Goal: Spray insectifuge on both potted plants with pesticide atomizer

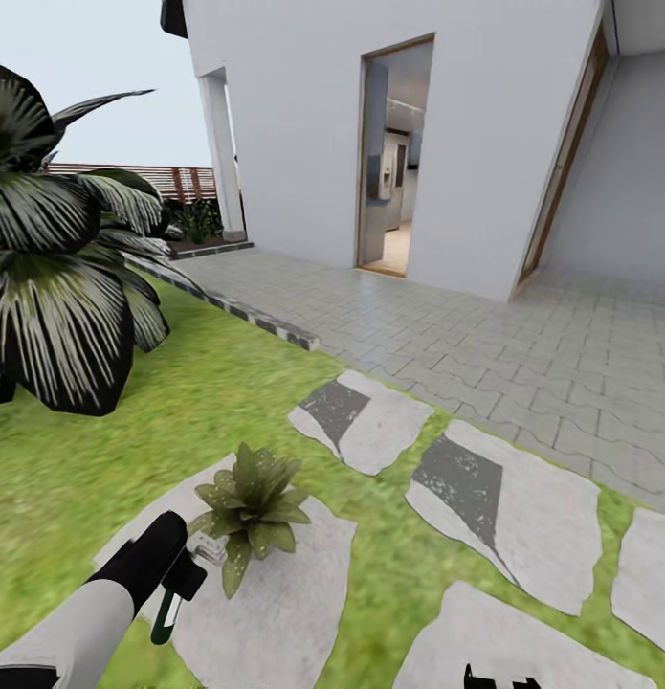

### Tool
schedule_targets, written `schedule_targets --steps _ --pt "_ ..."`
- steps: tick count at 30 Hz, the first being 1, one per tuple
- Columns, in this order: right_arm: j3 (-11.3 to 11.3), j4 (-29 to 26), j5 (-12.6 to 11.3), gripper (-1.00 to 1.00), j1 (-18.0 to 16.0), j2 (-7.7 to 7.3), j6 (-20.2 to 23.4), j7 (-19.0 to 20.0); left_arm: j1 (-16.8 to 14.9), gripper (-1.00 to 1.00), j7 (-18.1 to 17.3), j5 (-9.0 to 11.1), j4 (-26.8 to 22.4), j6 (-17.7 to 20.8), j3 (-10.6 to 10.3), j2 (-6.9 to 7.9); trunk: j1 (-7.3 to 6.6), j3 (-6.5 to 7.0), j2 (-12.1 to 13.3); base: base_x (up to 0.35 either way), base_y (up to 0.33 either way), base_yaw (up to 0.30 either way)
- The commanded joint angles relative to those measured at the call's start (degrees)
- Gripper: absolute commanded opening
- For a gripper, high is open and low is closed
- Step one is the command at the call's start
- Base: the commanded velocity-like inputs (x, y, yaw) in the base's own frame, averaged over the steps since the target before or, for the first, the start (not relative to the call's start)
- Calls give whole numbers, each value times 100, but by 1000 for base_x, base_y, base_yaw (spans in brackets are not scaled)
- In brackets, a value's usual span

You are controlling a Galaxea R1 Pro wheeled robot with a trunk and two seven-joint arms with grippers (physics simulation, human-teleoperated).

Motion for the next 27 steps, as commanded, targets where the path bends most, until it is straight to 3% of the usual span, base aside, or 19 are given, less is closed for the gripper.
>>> schedule_targets --steps 1,12,15,18,27 --pt "-42 8 60 100 -3 -1 -17 -22 -4 -100 -51 -50 -8 15 -27 6 -1 -5 -2 32 -262 277" --pt "-42 8 67 100 -3 -1 -17 -22 -4 -100 -51 -45 -48 21 -17 2 -1 -5 -2 3 -265 231" --pt "-42 8 68 100 -3 -1 -17 -22 -4 -100 -45 -50 -69 14 252 13 -1 -5 -2 96 -266 13" --pt "-42 12 69 100 -3 7 -17 -22 -4 -100 -43 -50 -79 13 336 9 -1 -5 -2 140 -262 93" --pt "-42 9 61 100 -3 3 -17 -30 -64 -100 -173 -47 -101 103 333 62 -1 -5 -2 41 -143 267"
